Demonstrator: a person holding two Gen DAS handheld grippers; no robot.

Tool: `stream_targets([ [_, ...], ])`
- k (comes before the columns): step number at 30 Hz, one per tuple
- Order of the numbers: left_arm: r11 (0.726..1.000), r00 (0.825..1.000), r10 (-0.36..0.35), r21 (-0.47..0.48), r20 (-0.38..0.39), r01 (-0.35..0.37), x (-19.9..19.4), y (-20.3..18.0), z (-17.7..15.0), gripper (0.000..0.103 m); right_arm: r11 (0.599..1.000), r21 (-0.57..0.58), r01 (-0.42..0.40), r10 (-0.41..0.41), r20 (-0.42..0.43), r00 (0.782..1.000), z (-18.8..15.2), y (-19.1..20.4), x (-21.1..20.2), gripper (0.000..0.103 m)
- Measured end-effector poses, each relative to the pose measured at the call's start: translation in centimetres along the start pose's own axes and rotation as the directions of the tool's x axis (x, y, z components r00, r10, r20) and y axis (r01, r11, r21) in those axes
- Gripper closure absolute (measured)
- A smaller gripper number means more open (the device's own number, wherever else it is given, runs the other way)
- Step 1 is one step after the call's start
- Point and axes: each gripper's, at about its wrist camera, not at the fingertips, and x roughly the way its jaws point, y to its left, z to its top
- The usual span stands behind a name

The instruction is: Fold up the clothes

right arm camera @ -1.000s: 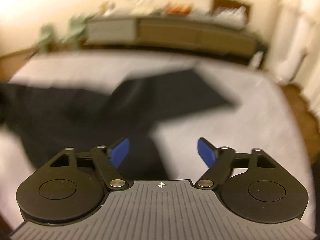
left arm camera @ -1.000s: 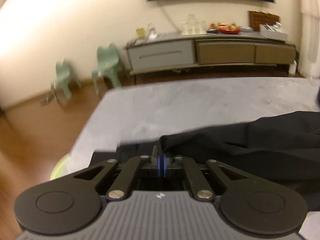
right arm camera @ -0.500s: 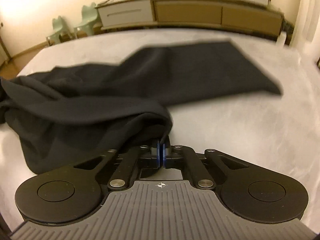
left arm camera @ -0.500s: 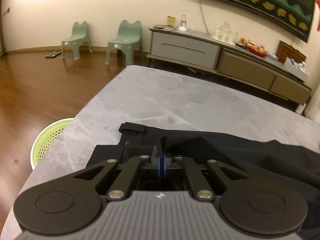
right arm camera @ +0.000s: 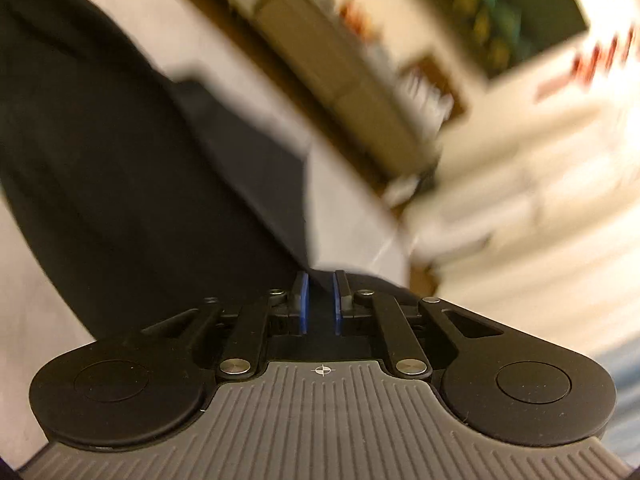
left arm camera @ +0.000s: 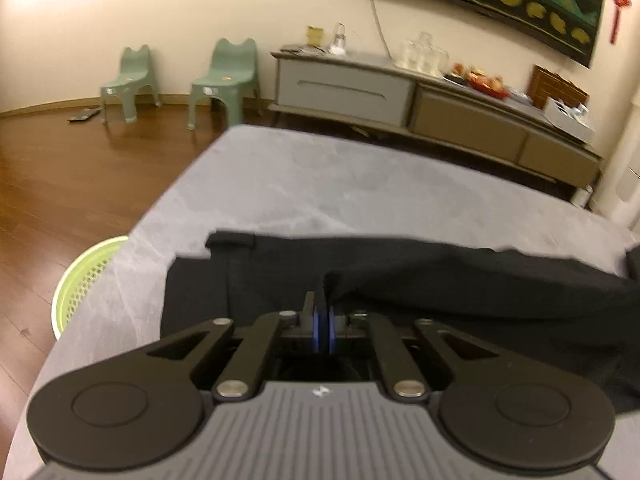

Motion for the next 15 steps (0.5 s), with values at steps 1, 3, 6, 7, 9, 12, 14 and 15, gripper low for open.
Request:
stream_targets([
  [1, 1.0, 1.0, -0.009, 0.022, -0.004, 0.01, -0.5, 0.1, -0.5, 0.096, 0.998, 0.059, -0.038, 0.041, -0.038, 0.998, -1.6, 0.5, 1.3, 0.093],
  [3, 0.998, 1.0, -0.022, 0.056, -0.001, 0.022, -1.7, 0.5, -1.6, 0.092, 0.966, 0.232, -0.117, 0.138, -0.077, 0.988, -5.0, 0.4, 3.3, 0.092],
  [6, 0.999, 0.999, -0.029, 0.015, 0.031, 0.028, -3.9, 2.1, -2.4, 0.072, 0.793, 0.563, -0.233, 0.29, -0.012, 0.957, -8.9, -1.2, 4.3, 0.062],
  [7, 0.999, 0.999, -0.028, -0.032, 0.047, 0.029, -4.6, 2.9, -2.4, 0.054, 0.704, 0.657, -0.269, 0.326, 0.038, 0.945, -9.9, -1.8, 4.2, 0.052],
  [9, 0.984, 0.996, -0.051, -0.165, 0.072, 0.063, -5.7, 5.0, -2.6, 0.041, 0.508, 0.787, -0.351, 0.402, 0.144, 0.904, -11.4, -3.0, 4.7, 0.046],
  [12, 0.898, 0.985, -0.143, -0.407, 0.094, 0.169, -6.4, 8.5, -3.3, 0.037, 0.247, 0.869, -0.43, 0.471, 0.28, 0.837, -12.7, -4.1, 6.1, 0.043],
  [14, 0.805, 0.964, -0.231, -0.532, 0.128, 0.263, -6.3, 9.7, -3.8, 0.033, 0.108, 0.873, -0.475, 0.484, 0.371, 0.792, -13.2, -4.4, 5.8, 0.034],
  [15, 0.781, 0.954, -0.267, -0.551, 0.133, 0.295, -5.9, 9.4, -3.7, 0.028, 0.057, 0.871, -0.488, 0.484, 0.404, 0.776, -13.1, -4.7, 5.8, 0.028],
])
